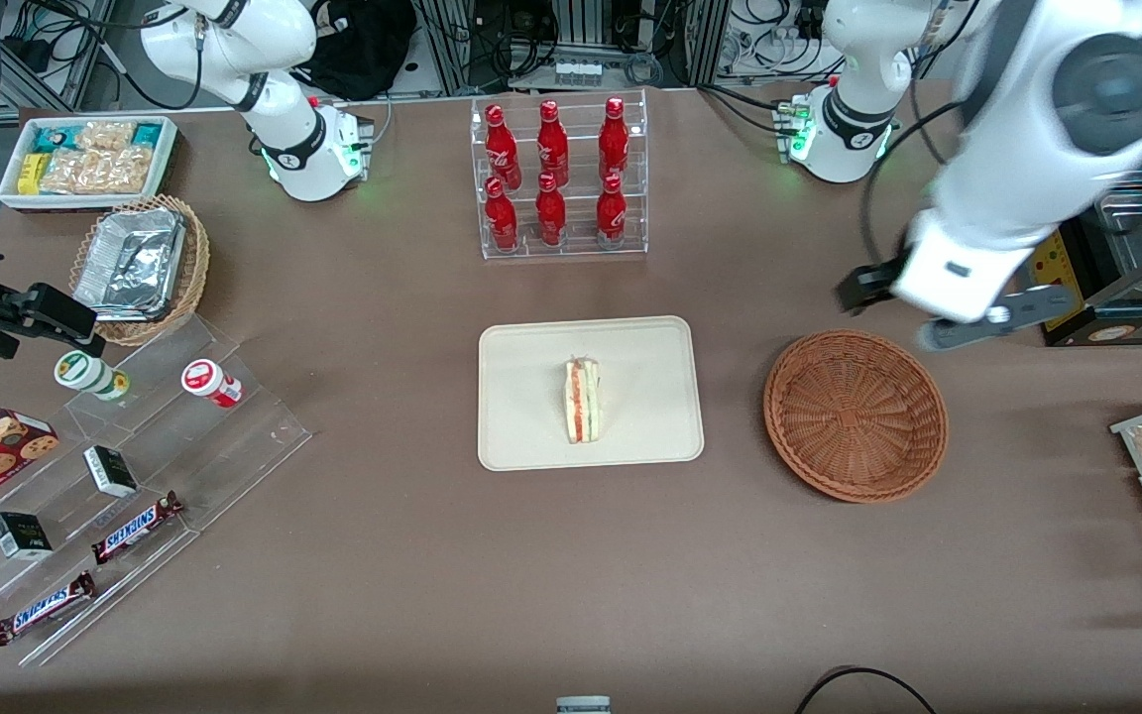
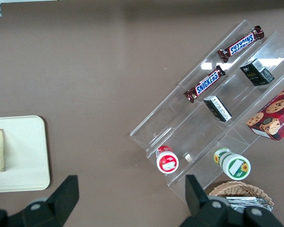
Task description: Place sandwich from basket to tray
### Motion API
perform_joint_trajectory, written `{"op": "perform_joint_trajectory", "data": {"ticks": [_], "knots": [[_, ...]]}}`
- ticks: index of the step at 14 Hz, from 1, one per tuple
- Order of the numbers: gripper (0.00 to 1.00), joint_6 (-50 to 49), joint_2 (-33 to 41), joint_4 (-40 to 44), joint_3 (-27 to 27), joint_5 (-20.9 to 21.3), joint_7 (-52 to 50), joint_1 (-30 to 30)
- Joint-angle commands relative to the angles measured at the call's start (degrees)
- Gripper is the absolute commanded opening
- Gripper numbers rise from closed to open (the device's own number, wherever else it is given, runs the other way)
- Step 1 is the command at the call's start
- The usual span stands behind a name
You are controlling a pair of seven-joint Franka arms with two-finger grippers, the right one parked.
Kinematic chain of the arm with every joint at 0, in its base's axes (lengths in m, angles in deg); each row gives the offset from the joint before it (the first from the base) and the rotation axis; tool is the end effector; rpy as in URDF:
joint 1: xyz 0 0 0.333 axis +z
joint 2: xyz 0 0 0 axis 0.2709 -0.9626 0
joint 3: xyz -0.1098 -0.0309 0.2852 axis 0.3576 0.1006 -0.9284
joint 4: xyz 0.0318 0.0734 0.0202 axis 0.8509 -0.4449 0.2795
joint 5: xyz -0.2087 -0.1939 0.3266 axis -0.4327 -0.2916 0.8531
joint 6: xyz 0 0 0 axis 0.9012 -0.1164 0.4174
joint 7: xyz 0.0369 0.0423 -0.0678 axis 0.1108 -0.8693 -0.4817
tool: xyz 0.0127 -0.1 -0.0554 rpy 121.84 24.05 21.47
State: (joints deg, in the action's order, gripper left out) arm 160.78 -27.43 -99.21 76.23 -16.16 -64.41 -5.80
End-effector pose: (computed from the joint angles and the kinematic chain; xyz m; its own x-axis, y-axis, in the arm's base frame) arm 0.5840 -0.1612 0.5743 0.9654 0.2330 -0.1172 0.2206 -0.9692 -0.1095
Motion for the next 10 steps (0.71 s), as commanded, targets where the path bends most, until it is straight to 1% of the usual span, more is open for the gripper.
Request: {"op": "perform_joint_trajectory", "data": {"ticks": [1, 2, 3, 4, 5, 8, 10], "knots": [[1.00, -2.47, 3.68, -1.94, 0.43, -1.23, 9.17, 4.40], [1.00, -4.05, 4.21, -1.85, -0.10, -1.32, 12.34, 4.85], [1.00, -4.41, 4.91, -2.02, -4.36, -1.23, 14.99, 3.03], [1.00, -4.41, 5.53, -2.11, -9.54, -1.23, 17.01, -1.26], [1.00, -4.41, 5.71, -2.02, -13.68, -1.32, 19.21, -3.39], [1.00, -4.41, 6.42, -2.02, -16.35, -1.58, 26.59, -3.06], [1.00, -3.80, 5.80, -1.41, -16.89, -1.76, 27.14, -3.06]]}}
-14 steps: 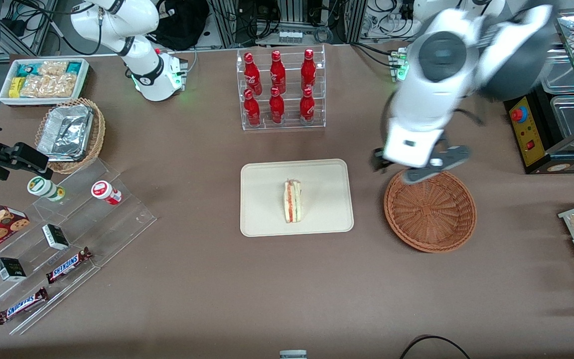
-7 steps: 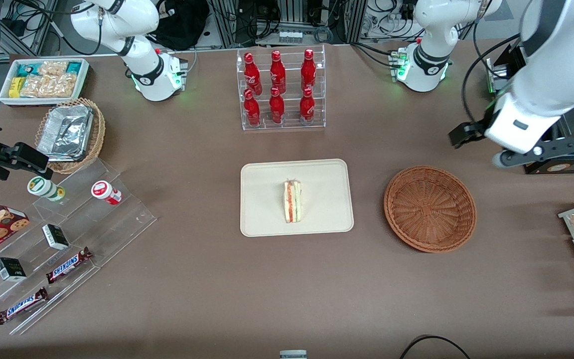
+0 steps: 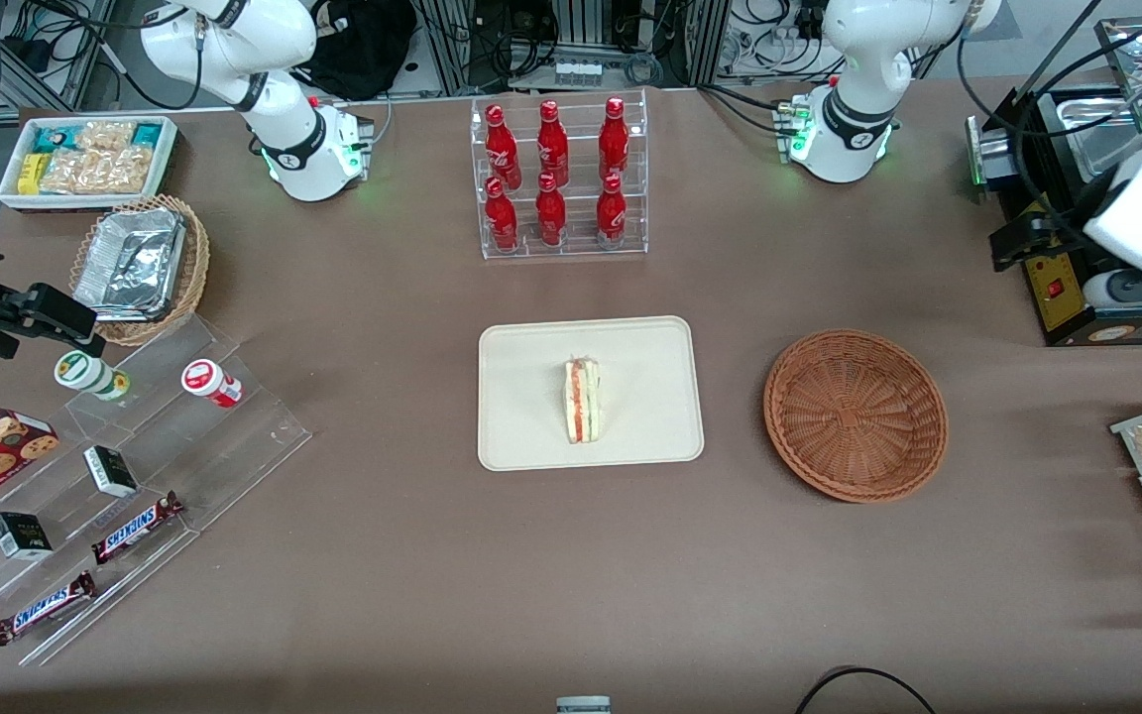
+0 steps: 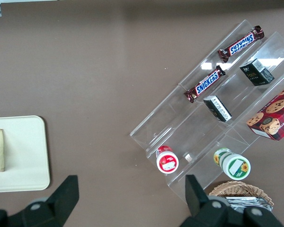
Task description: Place sandwich from basket to tray
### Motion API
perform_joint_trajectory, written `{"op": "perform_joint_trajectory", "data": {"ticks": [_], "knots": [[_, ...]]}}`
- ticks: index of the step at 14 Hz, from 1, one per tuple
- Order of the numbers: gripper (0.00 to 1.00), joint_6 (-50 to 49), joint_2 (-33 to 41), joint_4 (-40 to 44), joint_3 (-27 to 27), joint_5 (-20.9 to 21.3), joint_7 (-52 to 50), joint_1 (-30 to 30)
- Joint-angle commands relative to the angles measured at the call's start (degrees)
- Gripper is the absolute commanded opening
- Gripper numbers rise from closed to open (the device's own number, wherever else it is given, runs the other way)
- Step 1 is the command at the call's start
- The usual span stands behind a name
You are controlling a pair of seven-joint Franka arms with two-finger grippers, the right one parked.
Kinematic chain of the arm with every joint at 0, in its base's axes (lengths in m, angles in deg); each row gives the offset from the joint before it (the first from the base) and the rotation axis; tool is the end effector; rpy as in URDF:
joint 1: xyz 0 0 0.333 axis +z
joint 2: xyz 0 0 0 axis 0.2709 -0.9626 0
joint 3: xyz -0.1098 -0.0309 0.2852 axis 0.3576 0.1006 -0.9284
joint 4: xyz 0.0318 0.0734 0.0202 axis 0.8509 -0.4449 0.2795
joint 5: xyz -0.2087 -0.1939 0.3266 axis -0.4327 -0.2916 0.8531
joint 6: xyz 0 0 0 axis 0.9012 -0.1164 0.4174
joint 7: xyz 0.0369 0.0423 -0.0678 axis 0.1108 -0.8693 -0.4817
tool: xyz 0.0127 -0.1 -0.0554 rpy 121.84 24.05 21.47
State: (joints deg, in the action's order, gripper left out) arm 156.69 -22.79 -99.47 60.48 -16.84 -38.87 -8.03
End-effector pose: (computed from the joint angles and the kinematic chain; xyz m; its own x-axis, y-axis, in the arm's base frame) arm 0.5772 -0.0305 0.6094 0.9873 0.0317 -0.1555 0.0197 -0.9967 -0.0783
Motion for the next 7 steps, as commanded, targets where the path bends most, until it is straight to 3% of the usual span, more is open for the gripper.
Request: {"op": "perform_joint_trajectory", "data": {"ticks": [1, 7], "knots": [[1.00, 0.47, 0.37, -0.28, -1.14, -1.42, 1.69, -0.83], [1.00, 1.70, -1.22, 1.49, -1.66, -1.51, 2.92, -1.09]]}}
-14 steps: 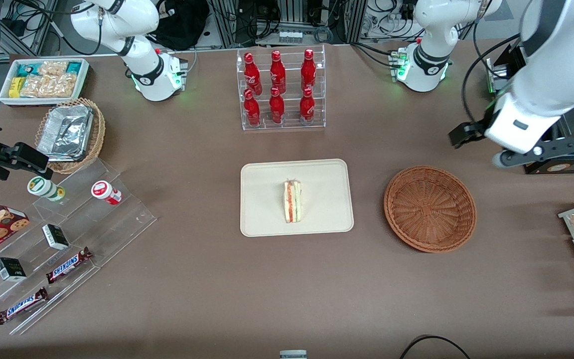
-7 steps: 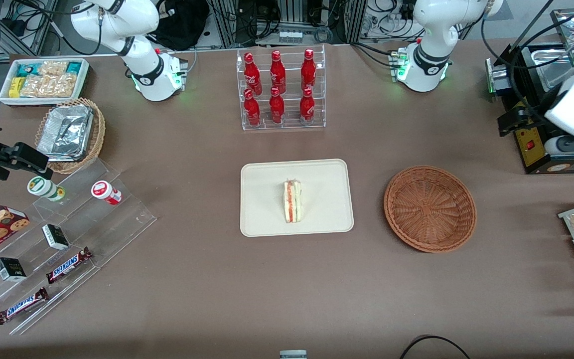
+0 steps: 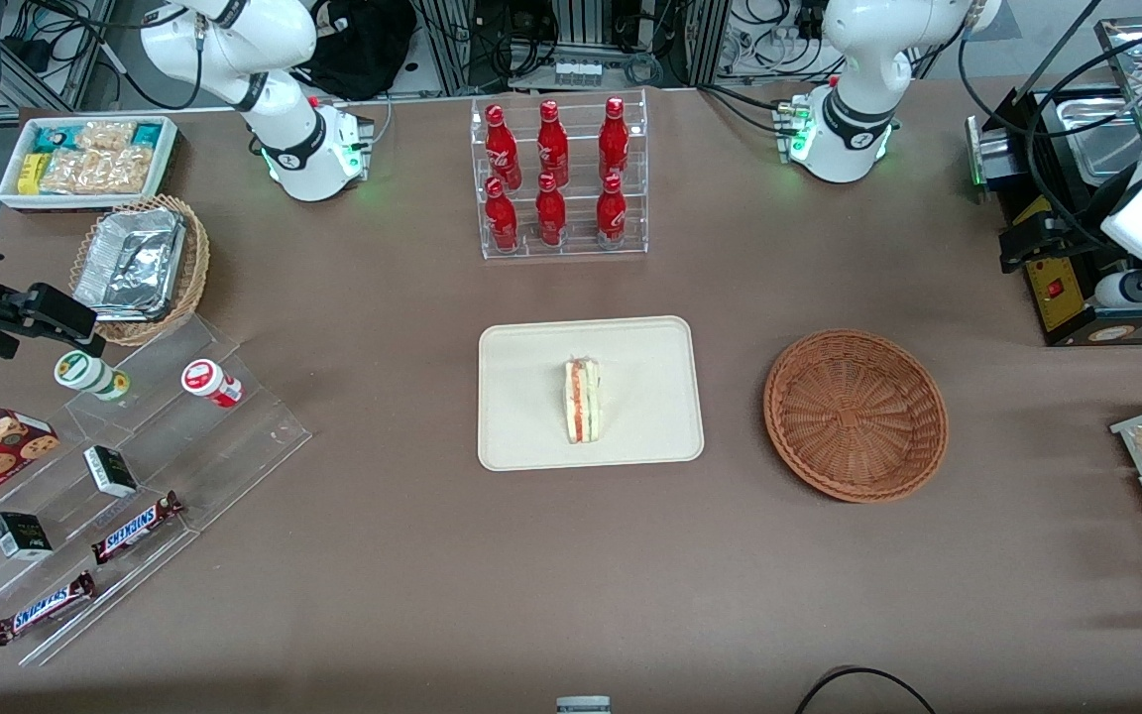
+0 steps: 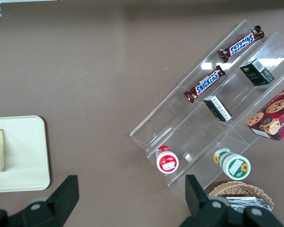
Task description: Place sandwich from basket to tray
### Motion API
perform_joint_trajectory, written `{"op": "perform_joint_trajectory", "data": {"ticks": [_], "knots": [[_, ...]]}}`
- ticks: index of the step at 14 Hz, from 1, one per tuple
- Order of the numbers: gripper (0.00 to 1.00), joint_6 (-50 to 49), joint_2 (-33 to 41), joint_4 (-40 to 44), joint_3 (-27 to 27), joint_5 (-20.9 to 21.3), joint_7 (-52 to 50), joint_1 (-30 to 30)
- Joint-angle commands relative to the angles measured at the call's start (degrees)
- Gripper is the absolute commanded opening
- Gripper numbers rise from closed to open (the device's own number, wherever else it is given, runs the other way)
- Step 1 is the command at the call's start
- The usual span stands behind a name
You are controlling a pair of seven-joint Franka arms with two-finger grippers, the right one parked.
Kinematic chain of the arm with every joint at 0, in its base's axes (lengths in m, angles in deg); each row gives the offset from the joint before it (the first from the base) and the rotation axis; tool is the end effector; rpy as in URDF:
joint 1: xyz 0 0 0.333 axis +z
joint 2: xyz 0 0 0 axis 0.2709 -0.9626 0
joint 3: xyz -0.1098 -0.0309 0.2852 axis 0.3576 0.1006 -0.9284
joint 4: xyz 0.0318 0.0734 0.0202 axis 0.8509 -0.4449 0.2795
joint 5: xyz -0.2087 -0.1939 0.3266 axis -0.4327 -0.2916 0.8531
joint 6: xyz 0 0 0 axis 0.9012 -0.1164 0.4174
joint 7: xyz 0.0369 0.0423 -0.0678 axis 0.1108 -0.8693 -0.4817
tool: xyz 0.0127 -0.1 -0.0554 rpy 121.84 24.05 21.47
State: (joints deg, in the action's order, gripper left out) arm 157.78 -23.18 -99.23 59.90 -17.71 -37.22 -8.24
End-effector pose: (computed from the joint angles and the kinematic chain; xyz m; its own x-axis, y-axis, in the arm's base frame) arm 0.5817 -0.0288 0.6088 0.9898 0.0052 -0.1426 -0.0029 -0.9984 -0.0566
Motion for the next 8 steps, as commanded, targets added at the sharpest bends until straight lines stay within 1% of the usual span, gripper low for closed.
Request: {"op": "perform_joint_trajectory", "data": {"ticks": [1, 8], "knots": [[1.00, 0.52, -0.65, 1.25, -1.78, -0.55, 1.36, -1.23], [1.00, -0.27, 2.08, -0.16, -3.72, -0.99, 1.36, -1.41]]}}
